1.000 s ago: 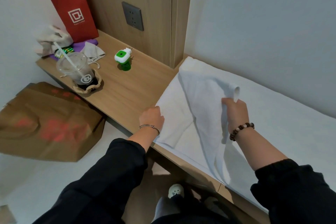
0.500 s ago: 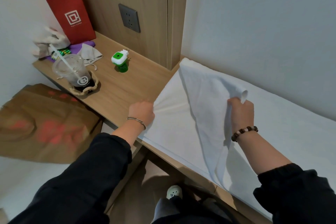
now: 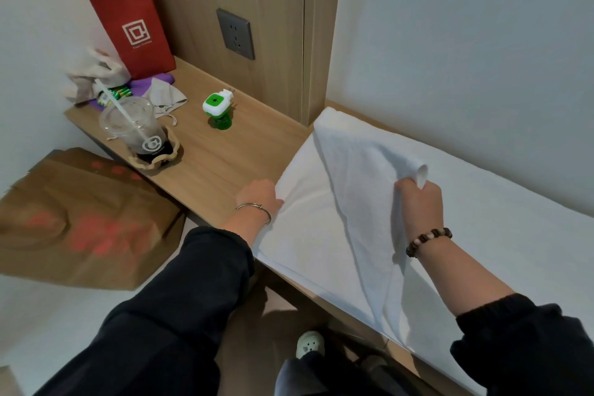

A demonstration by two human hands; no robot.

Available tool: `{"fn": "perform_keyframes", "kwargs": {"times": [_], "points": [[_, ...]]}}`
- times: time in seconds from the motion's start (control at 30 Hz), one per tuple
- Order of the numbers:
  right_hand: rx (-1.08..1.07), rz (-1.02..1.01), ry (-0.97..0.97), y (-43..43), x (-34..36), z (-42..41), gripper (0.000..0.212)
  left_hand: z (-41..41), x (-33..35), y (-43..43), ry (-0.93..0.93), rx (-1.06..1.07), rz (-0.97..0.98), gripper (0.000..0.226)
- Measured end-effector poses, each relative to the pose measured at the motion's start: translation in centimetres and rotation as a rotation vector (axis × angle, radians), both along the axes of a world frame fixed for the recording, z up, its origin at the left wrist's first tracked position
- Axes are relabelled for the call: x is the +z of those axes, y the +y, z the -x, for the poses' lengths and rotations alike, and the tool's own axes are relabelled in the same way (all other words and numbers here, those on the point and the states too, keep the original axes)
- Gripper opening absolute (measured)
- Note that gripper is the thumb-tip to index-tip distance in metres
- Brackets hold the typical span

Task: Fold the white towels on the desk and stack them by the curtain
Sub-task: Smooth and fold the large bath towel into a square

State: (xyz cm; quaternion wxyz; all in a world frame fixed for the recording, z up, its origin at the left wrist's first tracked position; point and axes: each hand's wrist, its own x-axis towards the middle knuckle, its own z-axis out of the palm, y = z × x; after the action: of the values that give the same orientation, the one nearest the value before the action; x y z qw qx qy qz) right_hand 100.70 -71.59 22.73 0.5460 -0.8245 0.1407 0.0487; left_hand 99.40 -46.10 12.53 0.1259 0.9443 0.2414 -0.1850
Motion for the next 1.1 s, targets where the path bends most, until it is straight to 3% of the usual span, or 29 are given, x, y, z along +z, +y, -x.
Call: {"fn": "perform_keyframes", "kwargs": {"times": [0.2,0.33,0.5,0.73,0.83,0.93,1.1], "points": [[0.028,0.019,-0.015,0.5,-0.3,0.0,0.035,-0.9,0.2,-0.6,0.014,-0.031,-0.033,0.004],[0.033,0.046,-0.007,0.4,-0.3,0.0,0.034,-1.0,0.5,0.6,0.011,0.021,0.082,0.013],[0.004,0.030,0.006,0.4,-0.6,-0.3,0.036,-1.7,1.7,2.5,-0.027,-0.033,0.094,0.025],[0.014,0.003,0.015,1.3,-1.1,-0.5,0.037,-0.5,-0.6,2.4,-0.164,0.369,0.508,0.039],[0.016,0.005,0.031,1.6,-1.3,-0.5,0.034,0.0,-0.4,2.8,-0.056,0.521,0.685,0.036],[0.023,-0.005,0.042,1.8,-1.6,-0.5,0.034,0.0,-0.2,3.4,-0.026,0.733,1.001,0.031],[0.030,-0.024,0.047,1.9,-1.7,-0.3,0.036,0.4,-0.5,3.3,-0.018,0.794,1.199,0.019]]}}
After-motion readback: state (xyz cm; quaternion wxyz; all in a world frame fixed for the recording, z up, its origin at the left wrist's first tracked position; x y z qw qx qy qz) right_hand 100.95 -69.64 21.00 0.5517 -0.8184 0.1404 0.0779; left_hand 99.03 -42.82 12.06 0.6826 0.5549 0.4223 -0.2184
